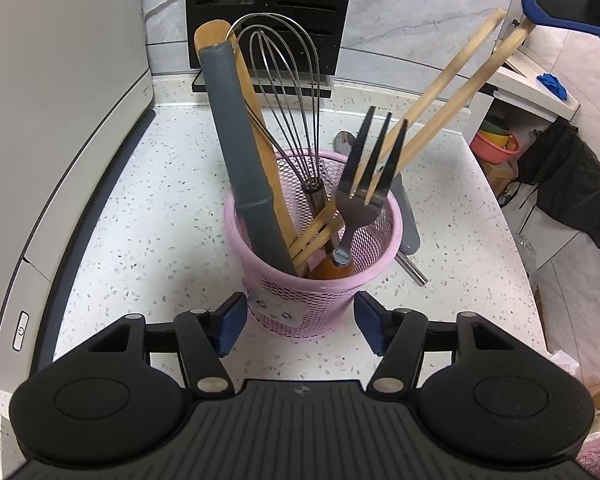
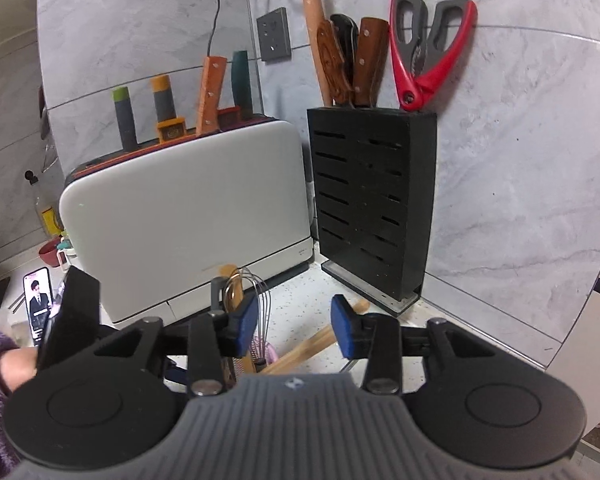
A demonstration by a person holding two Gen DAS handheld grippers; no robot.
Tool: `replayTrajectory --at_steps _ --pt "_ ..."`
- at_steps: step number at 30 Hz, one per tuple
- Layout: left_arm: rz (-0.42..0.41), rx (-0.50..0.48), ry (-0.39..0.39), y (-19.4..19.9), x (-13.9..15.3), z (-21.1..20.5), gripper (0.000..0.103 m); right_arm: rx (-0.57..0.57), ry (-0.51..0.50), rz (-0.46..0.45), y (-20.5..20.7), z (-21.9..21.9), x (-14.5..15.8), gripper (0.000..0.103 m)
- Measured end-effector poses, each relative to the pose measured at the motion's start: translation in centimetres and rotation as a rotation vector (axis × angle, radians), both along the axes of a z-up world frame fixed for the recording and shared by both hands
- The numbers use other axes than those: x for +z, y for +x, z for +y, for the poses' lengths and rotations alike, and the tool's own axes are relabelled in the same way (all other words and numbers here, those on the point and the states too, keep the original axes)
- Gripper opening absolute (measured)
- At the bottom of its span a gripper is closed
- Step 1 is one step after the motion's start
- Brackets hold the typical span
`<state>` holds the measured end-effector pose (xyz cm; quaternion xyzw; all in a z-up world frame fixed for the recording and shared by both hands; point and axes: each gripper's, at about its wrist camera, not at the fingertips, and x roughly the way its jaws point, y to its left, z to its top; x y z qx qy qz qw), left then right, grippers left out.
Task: Organize utensils
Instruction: 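Move the right tool to the grey knife and grasp its handle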
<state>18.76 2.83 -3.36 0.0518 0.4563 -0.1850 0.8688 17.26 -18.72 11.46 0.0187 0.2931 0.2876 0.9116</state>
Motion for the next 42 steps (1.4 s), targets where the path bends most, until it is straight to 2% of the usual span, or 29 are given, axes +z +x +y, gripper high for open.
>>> replayTrajectory --at_steps 8,12,16,21,26,30,36,42 --pt "0.002 -0.002 -0.014 0.2 -0.2 0.5 0.071 0.076 0.008 0.057 -1.3 0.3 -0.7 0.041" --pt "0.003 0.001 -0.019 0.2 -0.4 0.6 0.071 0.096 -0.082 0.094 -1.9 1.2 -2.5 0.039" --pt "-0.005 0.010 -0.032 0.2 -0.5 0.8 0.071 0.038 -0.160 0.196 -0.5 1.3 -5.7 0.028" --pt "-0.017 0.020 -0.050 0.3 -0.7 0.8 0.074 -0.056 -0.206 0.307 2.7 1.0 -9.5 0.028" --pt "-0.047 0.038 -0.073 0.5 -0.8 0.5 0.085 -0.132 -0.194 0.383 5.4 0.8 -12.2 0.028" --pt "-0.053 0.050 -0.078 0.9 -0.9 0.2 0.087 -0.229 -0.175 0.469 7.9 0.3 -14.4 0.028" --pt "-0.058 0.052 -0.064 1.2 -1.0 -0.3 0.086 -0.325 -0.164 0.536 10.5 0.4 -16.0 0.028" --pt "-0.059 0.060 -0.068 1.2 -1.1 -0.3 0.085 -0.343 -0.157 0.578 11.8 1.1 -16.8 0.028"
